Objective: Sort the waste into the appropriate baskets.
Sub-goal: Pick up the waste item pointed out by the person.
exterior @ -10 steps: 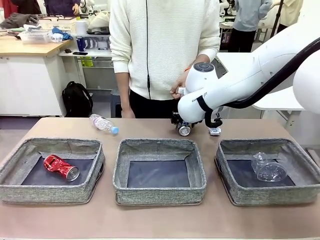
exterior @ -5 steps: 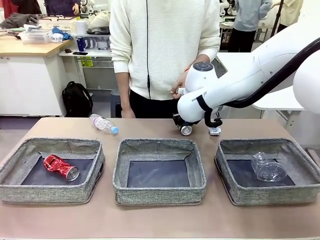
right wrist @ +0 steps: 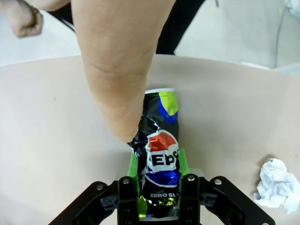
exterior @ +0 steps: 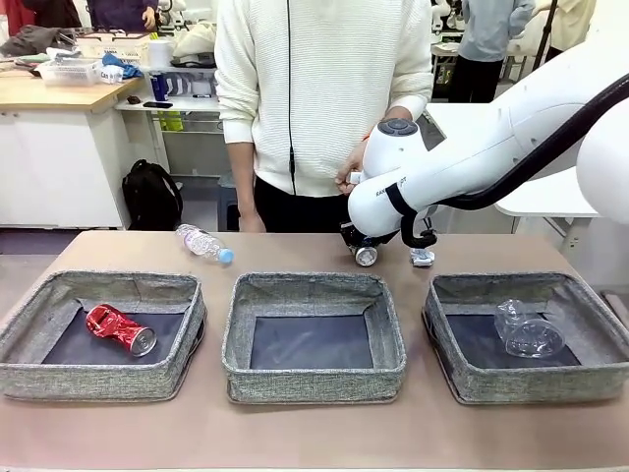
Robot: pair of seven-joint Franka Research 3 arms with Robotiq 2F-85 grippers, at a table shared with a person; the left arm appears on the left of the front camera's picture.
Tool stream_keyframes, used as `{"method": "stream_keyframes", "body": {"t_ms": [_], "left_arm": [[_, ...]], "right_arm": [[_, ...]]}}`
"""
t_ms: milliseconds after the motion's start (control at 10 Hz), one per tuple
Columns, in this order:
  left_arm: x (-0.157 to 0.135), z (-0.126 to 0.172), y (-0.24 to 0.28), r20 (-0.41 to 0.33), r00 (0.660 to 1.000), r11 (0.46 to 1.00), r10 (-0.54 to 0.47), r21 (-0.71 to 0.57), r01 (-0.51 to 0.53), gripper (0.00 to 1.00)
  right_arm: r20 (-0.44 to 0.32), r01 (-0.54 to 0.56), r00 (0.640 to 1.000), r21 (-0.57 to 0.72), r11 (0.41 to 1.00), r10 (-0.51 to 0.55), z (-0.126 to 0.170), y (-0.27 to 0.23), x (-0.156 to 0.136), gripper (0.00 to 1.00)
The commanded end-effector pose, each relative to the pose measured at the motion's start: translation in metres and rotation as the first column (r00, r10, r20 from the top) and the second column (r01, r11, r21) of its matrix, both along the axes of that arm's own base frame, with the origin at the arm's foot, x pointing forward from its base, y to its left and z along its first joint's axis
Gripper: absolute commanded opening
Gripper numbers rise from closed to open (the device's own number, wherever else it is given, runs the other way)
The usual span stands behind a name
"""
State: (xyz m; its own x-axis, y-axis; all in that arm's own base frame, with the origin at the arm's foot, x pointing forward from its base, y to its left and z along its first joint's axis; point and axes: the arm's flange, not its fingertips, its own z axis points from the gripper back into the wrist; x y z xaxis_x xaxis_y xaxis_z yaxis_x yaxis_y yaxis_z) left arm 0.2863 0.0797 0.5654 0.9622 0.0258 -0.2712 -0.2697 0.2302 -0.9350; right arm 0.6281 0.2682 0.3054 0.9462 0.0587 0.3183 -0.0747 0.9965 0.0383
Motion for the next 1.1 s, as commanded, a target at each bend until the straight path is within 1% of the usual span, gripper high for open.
{"method": "stream_keyframes", "body": {"t_ms": [0, 100, 200, 300, 400, 600, 800, 900, 1000], "left_arm": [[-0.003, 0.003, 0.000, 0.007, 1.000, 1.000, -0.006, -0.010, 0.006, 1.00], [-0.003, 0.003, 0.000, 0.007, 1.000, 1.000, -0.006, -0.010, 0.006, 1.00], [-0.003, 0.003, 0.000, 0.007, 1.000, 1.000, -0.006, -0.010, 0.006, 1.00], [-0.003, 0.003, 0.000, 0.007, 1.000, 1.000, -0.006, -0.010, 0.006, 1.00], [-0.003, 0.003, 0.000, 0.007, 1.000, 1.000, -0.006, -0.010, 0.006, 1.00], [-0.003, 0.003, 0.000, 0.007, 1.000, 1.000, -0.006, -0.010, 0.006, 1.00], [-0.003, 0.003, 0.000, 0.007, 1.000, 1.000, -0.006, -0.010, 0.006, 1.00], [-0.003, 0.003, 0.000, 0.007, 1.000, 1.000, -0.006, -0.010, 0.006, 1.00], [-0.003, 0.003, 0.000, 0.007, 1.000, 1.000, -0.006, -0.010, 0.006, 1.00]], "right_arm": [[-0.033, 0.029, 0.999, -0.005, 1.000, -0.029, -0.003, 0.005, 0.002, 0.00], [-0.052, 0.026, 0.998, -0.003, 1.000, -0.026, 0.004, 0.005, -0.003, 0.00], [-0.116, 0.038, 0.992, -0.004, 0.999, -0.038, 0.023, 0.002, -0.016, 0.00], [-0.197, 0.029, 0.980, -0.008, 1.000, -0.030, 0.044, -0.004, -0.033, 0.00], [-0.247, 0.041, 0.967, -0.064, 0.997, -0.056, 0.068, -0.014, -0.055, 0.00], [-0.315, 0.064, 0.943, -0.151, 0.986, -0.110, 0.102, -0.029, -0.102, 0.00], [-0.252, 0.114, 0.955, -0.177, 0.978, -0.157, 0.128, -0.036, -0.148, 0.00], [-0.234, 0.142, 0.955, -0.169, 0.975, -0.180, 0.127, -0.032, -0.168, 0.00], [-0.302, 0.133, 0.941, -0.076, 0.988, -0.150, 0.111, -0.024, -0.161, 0.00]]}}
